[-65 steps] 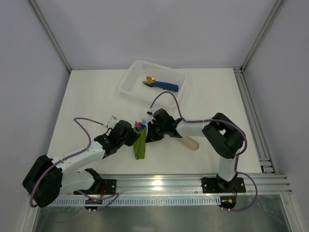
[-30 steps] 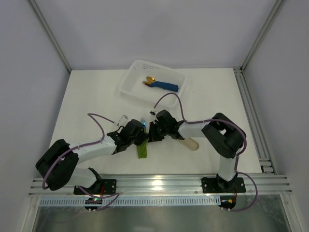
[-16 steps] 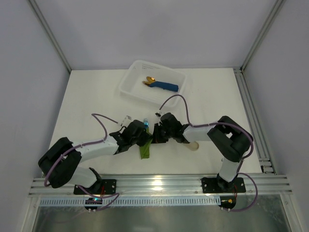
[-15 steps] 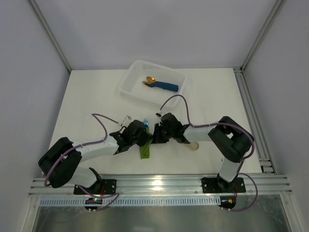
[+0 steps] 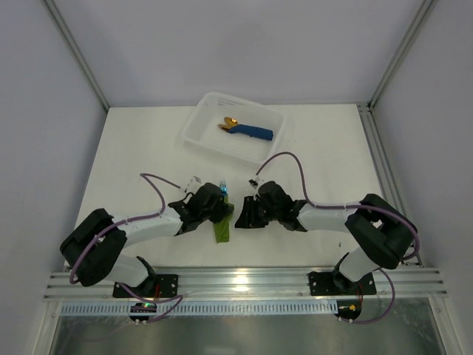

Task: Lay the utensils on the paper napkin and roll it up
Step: Roll the napkin at the center of the board.

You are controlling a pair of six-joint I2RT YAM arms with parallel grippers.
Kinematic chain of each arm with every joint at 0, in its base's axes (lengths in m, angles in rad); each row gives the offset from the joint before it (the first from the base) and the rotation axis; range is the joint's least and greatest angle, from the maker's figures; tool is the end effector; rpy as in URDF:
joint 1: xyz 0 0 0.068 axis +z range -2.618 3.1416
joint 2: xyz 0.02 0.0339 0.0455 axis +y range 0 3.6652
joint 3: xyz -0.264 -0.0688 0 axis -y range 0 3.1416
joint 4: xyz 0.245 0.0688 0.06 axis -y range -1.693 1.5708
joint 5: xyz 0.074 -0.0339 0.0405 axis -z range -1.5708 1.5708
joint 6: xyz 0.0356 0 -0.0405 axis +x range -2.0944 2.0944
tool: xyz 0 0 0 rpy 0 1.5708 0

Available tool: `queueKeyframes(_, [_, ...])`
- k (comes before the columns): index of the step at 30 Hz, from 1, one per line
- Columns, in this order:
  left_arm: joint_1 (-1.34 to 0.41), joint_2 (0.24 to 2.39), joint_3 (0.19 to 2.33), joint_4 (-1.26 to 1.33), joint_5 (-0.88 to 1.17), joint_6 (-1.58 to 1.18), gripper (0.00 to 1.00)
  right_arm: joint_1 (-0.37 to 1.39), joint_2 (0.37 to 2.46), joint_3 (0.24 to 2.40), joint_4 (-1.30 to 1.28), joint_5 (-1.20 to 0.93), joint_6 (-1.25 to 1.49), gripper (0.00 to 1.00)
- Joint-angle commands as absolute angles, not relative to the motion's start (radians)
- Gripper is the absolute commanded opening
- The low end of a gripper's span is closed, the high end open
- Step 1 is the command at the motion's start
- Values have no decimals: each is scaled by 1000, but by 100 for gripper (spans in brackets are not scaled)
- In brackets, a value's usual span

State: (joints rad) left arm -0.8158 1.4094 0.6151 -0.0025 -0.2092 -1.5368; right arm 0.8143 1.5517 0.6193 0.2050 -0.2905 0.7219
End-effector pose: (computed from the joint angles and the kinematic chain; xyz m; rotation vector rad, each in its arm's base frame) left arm 0.1891 -0.1902 0.1635 -0.9934 2.3284 -0.8495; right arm 0.1916 0.2178 0.1446 -0.2821 2.5139 1.0523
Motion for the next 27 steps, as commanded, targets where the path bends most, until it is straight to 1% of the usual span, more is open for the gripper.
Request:
queueKeyframes(1, [-811, 1408, 652, 29, -230, -1525, 0, 807, 1491, 624, 265, -275, 735, 38])
queueKeyframes(7, [-811, 1404, 666, 14, -229, -1513, 0, 796, 1496, 626, 313, -296, 767, 39])
queueKeyframes(8, [-811, 1402, 670, 6, -227, -1506, 0, 796, 1497, 626, 322, -298, 764, 43])
queueKeyframes(11, [-811, 1407, 690, -29, -213, -1490, 0, 796, 1520, 641, 333, -307, 749, 48])
queueKeyframes(27, [-811, 1468, 713, -31, -164, -1470, 0, 782, 1566, 692, 351, -318, 735, 48])
